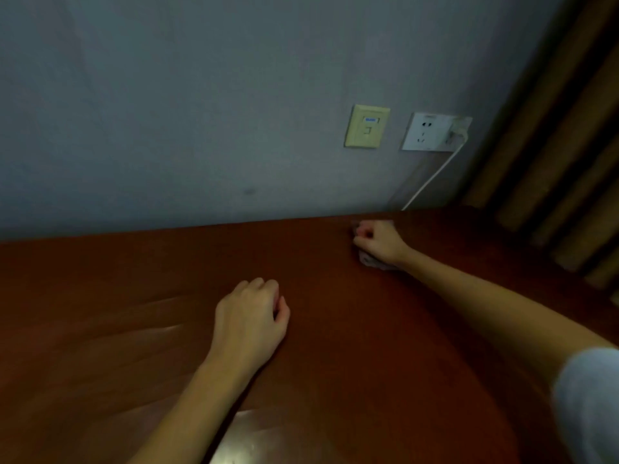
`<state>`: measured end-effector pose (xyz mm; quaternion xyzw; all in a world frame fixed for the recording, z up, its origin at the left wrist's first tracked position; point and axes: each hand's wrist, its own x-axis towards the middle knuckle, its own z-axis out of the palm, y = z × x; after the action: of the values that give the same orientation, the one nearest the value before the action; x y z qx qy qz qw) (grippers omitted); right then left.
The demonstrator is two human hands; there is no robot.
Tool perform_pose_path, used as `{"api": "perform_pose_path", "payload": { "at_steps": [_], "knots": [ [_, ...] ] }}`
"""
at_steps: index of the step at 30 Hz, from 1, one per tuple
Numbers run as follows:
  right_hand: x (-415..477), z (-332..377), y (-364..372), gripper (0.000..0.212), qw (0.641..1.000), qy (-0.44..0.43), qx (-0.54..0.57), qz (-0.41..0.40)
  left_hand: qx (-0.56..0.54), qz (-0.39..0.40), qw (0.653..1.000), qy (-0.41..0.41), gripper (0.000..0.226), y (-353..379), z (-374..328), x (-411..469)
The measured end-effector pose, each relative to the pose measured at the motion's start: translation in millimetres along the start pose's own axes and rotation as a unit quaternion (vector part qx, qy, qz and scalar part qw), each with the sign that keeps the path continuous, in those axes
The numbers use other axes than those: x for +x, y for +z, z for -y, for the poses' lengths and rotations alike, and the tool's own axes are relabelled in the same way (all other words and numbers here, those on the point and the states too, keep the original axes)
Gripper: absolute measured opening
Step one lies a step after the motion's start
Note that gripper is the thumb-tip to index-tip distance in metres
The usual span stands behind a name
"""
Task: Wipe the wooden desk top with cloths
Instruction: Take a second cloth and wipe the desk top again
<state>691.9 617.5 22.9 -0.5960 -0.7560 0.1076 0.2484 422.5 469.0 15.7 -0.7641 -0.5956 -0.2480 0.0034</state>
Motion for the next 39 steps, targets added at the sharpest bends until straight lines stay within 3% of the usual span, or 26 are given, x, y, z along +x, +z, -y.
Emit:
{"api": "perform_pose_path", "payload": {
  "at_steps": [5, 10, 14, 16, 20, 25, 28, 33, 37, 39],
  "knots": [
    [73, 42, 40, 0.041, 0.997, 0.068, -0.041, 0.001, -0.007, 0.004, 1.000, 0.002, 0.022, -1, 0, 1],
    [57, 105, 68, 0.043, 0.998, -0.046, -0.003, 0.047, -0.008, 0.001, 1.000, 0.004, 0.024, -2, -1, 0],
    [-7, 94, 49, 0.034, 0.985, -0.131, 0.053, 0.096, -0.007, -0.019, 1.000, 0.011, 0.026, 2, 3, 0],
    [-25, 60, 27, 0.032, 0.989, -0.100, 0.060, 0.091, -0.008, -0.019, 1.000, 0.015, 0.026, 4, 4, 0],
    [-19, -21, -24, 0.023, 0.999, 0.045, 0.002, 0.026, -0.008, -0.022, 1.000, 0.019, 0.027, 5, 3, 0],
    [50, -52, -22, 0.038, 0.981, 0.179, -0.067, -0.038, 0.003, -0.015, 1.000, 0.021, 0.029, 6, 3, 3],
    [82, -8, 11, 0.038, 0.987, 0.142, -0.072, -0.005, 0.005, -0.008, 1.000, 0.020, 0.027, 7, 5, 2],
    [57, 84, 56, 0.026, 0.996, -0.059, -0.038, 0.054, 0.007, -0.009, 1.000, 0.024, 0.027, 5, 4, 1],
    [-18, 84, 35, 0.026, 0.981, -0.181, 0.017, 0.068, 0.009, -0.010, 1.000, 0.015, 0.026, 3, 3, 0],
    [-46, 59, 14, 0.024, 0.982, -0.172, 0.027, 0.069, 0.004, -0.009, 1.000, 0.015, 0.026, 2, 3, 0]
  ]
}}
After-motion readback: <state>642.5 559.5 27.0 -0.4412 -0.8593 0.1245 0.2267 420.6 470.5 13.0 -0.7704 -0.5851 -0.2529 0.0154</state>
